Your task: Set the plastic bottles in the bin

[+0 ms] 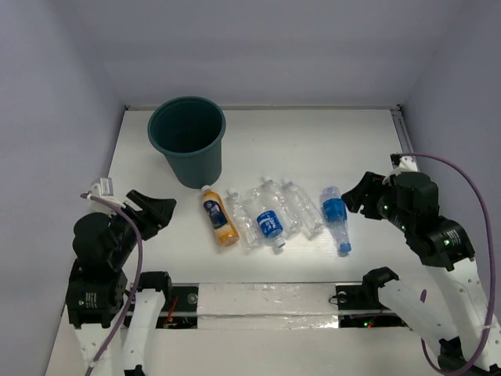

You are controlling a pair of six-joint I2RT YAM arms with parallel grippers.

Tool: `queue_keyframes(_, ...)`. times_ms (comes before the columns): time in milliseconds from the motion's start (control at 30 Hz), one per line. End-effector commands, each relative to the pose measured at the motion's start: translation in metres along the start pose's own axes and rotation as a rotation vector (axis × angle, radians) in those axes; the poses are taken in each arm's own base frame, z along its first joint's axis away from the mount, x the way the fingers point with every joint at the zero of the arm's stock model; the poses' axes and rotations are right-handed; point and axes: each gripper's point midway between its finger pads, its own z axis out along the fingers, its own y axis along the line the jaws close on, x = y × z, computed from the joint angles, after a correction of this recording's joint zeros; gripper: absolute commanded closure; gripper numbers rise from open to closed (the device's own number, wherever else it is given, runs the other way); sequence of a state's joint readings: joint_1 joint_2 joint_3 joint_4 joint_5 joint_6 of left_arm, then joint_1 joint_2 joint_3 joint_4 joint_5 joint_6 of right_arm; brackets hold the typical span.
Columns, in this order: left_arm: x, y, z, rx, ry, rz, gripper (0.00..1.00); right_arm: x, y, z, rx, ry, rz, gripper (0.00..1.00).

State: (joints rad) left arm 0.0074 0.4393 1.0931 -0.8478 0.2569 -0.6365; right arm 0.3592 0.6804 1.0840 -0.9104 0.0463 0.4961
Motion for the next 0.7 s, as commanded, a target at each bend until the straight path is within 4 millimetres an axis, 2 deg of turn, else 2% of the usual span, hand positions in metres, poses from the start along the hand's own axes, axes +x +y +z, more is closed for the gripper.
queue_keyframes(0, 0.022, -0.003, 0.005, 0.058, 0.078, -0.063, 0.43, 0.009, -0.007, 0.005, 0.035, 0.021, 0.052, 0.37)
queue_keyframes(33, 0.027, -0.001, 0.008, 0.057, 0.097, -0.074, 0.44, 0.013, -0.007, 0.01, 0.038, 0.037, 0.064, 0.44)
queue_keyframes(67, 0.039, 0.006, 0.014, 0.051, 0.141, -0.087, 0.48, 0.015, -0.007, 0.012, 0.034, 0.045, 0.071, 0.67)
queue_keyframes(133, 0.047, 0.01, 0.019, 0.055, 0.16, -0.102, 0.58, 0.019, -0.008, 0.017, 0.036, 0.044, 0.082, 0.85)
queue_keyframes(167, 0.057, 0.018, 0.023, 0.045, 0.173, -0.119, 0.67, 0.018, -0.011, 0.018, 0.05, 0.035, 0.082, 0.95)
queue_keyframes(233, 0.065, 0.03, 0.029, 0.009, 0.189, -0.148, 0.81, 0.017, -0.014, 0.02, 0.063, 0.034, 0.072, 0.99)
queue_keyframes(267, 0.078, 0.043, 0.037, -0.03, 0.227, -0.166, 0.92, 0.018, -0.016, 0.023, 0.073, 0.035, 0.068, 1.0)
queue_keyframes(333, 0.085, 0.051, 0.044, -0.055, 0.244, -0.192, 1.0, 0.02, -0.019, 0.028, 0.092, 0.046, 0.057, 1.0)
queue_keyframes(367, 0.09, 0.06, 0.05, -0.086, 0.248, -0.208, 1.0, 0.021, -0.019, 0.031, 0.086, 0.049, 0.056, 1.0)
queue_keyframes(533, 0.094, 0.076, 0.07, -0.132, 0.235, -0.235, 1.0, 0.02, -0.014, 0.038, 0.059, 0.05, 0.06, 1.0)
queue_keyframes(667, 0.1, 0.101, 0.086, -0.229, 0.255, -0.203, 1.0, 0.023, -0.011, 0.044, 0.045, 0.07, 0.051, 1.0)
